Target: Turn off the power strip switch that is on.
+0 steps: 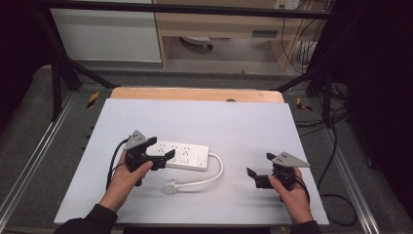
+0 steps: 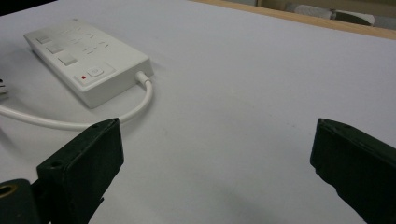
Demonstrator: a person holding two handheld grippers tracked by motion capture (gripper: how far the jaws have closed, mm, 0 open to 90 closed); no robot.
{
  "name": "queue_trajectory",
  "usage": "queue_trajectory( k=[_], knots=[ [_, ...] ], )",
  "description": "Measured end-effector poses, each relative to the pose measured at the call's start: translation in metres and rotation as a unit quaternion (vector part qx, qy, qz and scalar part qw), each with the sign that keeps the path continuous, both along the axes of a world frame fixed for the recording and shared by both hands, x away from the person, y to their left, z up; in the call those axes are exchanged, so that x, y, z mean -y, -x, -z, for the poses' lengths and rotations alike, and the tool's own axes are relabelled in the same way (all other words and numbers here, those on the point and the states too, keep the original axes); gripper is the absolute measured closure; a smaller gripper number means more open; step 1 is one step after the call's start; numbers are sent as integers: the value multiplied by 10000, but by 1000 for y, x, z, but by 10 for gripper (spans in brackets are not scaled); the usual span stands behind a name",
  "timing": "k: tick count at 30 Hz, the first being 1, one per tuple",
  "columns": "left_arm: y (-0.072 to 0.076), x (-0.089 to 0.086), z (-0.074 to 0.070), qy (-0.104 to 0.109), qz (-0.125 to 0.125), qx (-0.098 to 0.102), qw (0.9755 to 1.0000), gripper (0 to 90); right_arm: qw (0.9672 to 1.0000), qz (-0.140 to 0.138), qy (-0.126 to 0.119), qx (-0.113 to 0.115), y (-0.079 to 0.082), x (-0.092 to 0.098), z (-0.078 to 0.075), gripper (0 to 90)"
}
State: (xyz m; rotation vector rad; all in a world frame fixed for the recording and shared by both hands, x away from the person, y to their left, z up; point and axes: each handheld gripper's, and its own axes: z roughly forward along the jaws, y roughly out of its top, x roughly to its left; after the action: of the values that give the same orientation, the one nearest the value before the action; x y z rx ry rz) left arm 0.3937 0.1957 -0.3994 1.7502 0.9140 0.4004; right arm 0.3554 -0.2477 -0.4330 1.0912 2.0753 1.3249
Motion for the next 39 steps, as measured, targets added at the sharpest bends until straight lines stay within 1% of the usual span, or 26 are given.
queue_trajectory(
  k=[1, 5, 10, 14, 17, 20, 28, 39],
  knots=[
    [0, -1, -1, -32, 13, 4, 10000, 79, 10000, 7, -15, -4, 0, 0, 0, 32],
    [2, -3, -6, -21, -8, 15, 10000, 78, 10000, 12, -11, 1, 0, 0, 0, 32],
    [6, -9, -13, 48, -73, 40, 10000, 75, 10000, 19, -9, 6, 0, 1, 0, 32],
    [9, -16, -18, 50, -135, 48, 9999, 74, 10000, 22, -8, 9, 0, 1, 0, 32],
    [13, -22, -21, 45, -215, 107, 9997, 75, 10000, 23, -5, 2, 0, 1, 0, 32],
    [17, -28, -25, 88, -266, 143, 9995, 75, 10000, 24, -3, 1, 0, 0, 0, 32],
    [29, -43, -34, 147, -315, 196, 9992, 75, 10000, 23, -12, -11, 0, 0, 0, 32],
    [44, -62, -40, 215, -389, 303, 9986, 73, 10000, 26, -10, -22, 0, 0, 0, 32]
  ],
)
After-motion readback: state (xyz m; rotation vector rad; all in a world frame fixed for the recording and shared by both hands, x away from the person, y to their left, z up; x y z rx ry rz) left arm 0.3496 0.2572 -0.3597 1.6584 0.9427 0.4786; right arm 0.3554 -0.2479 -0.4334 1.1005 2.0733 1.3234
